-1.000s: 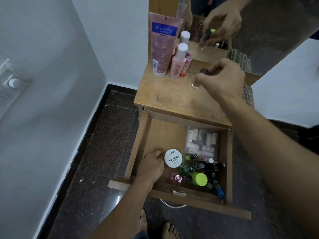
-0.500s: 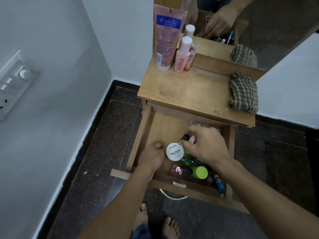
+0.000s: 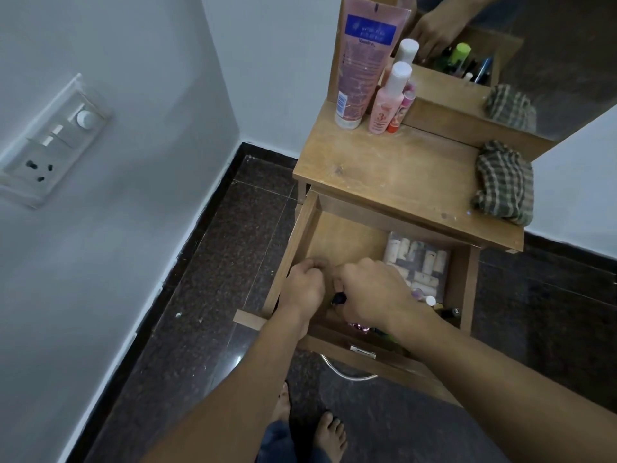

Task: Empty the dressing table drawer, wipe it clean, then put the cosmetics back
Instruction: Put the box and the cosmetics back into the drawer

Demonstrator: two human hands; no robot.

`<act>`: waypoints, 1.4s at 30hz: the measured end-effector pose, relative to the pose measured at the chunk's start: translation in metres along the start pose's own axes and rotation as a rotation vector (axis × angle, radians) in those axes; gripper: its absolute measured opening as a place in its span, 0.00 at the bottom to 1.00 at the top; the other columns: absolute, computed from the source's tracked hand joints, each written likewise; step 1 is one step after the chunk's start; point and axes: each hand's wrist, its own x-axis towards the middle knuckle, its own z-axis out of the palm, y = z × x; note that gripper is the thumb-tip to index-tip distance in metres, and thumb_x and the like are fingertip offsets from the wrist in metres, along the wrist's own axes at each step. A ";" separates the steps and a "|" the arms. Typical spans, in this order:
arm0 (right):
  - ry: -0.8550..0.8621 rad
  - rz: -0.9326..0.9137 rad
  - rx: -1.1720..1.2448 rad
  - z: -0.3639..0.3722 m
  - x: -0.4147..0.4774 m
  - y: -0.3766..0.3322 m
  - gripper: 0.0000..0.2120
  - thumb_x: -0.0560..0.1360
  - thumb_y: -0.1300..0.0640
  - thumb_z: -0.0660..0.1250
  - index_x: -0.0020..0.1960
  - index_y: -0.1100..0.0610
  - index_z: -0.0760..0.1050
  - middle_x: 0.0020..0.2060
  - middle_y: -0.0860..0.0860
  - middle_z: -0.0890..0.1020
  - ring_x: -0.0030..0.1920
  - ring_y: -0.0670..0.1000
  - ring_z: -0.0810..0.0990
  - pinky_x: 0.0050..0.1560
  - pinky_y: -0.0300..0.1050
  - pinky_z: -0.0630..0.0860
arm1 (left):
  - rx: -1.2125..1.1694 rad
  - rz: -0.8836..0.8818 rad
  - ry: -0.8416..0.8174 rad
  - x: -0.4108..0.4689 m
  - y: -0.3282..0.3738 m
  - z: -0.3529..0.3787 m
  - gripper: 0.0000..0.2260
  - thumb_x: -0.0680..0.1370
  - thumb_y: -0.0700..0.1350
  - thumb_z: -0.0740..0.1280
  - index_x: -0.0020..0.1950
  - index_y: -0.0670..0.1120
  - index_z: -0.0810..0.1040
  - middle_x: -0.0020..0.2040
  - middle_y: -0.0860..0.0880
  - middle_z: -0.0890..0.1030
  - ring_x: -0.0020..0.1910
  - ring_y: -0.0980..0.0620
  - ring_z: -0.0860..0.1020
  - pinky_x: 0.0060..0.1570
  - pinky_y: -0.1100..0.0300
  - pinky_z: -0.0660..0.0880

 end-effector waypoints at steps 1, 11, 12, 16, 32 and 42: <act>0.001 0.010 -0.016 0.000 -0.001 0.000 0.07 0.73 0.52 0.70 0.50 0.50 0.77 0.44 0.52 0.80 0.48 0.59 0.82 0.41 0.48 0.71 | 0.007 -0.003 0.000 0.000 0.000 0.000 0.18 0.75 0.40 0.55 0.53 0.52 0.82 0.52 0.47 0.84 0.53 0.46 0.80 0.57 0.49 0.78; -0.052 0.086 -0.009 -0.004 0.002 -0.004 0.17 0.71 0.49 0.74 0.57 0.52 0.79 0.50 0.53 0.81 0.51 0.57 0.81 0.43 0.47 0.72 | 0.041 0.012 -0.014 -0.005 0.004 0.001 0.20 0.75 0.43 0.56 0.61 0.50 0.81 0.56 0.49 0.83 0.57 0.48 0.79 0.64 0.46 0.75; -0.060 0.091 -0.001 -0.007 0.003 -0.003 0.18 0.70 0.47 0.75 0.57 0.51 0.79 0.50 0.52 0.81 0.51 0.56 0.81 0.43 0.47 0.73 | 0.038 0.011 -0.014 -0.005 0.004 0.001 0.18 0.77 0.41 0.56 0.60 0.50 0.81 0.55 0.50 0.83 0.57 0.48 0.79 0.63 0.47 0.76; 0.078 0.184 0.251 -0.052 0.013 0.019 0.27 0.61 0.31 0.67 0.51 0.49 0.82 0.44 0.46 0.84 0.48 0.51 0.82 0.49 0.49 0.81 | 0.037 0.037 -0.001 -0.004 0.001 0.001 0.16 0.79 0.41 0.56 0.58 0.52 0.81 0.57 0.52 0.82 0.59 0.50 0.78 0.66 0.48 0.73; 0.907 0.318 0.199 -0.169 0.104 0.070 0.19 0.78 0.49 0.70 0.67 0.51 0.74 0.61 0.53 0.76 0.57 0.53 0.77 0.52 0.47 0.74 | 0.199 0.258 0.110 -0.010 0.000 0.003 0.13 0.84 0.44 0.58 0.61 0.50 0.81 0.54 0.54 0.83 0.56 0.54 0.79 0.63 0.52 0.75; 0.952 0.226 0.287 -0.164 0.022 0.039 0.14 0.73 0.43 0.74 0.52 0.51 0.80 0.49 0.47 0.84 0.48 0.46 0.80 0.47 0.43 0.77 | -0.016 0.357 0.150 -0.024 0.008 -0.014 0.13 0.84 0.42 0.58 0.56 0.53 0.82 0.47 0.58 0.84 0.40 0.58 0.82 0.45 0.57 0.76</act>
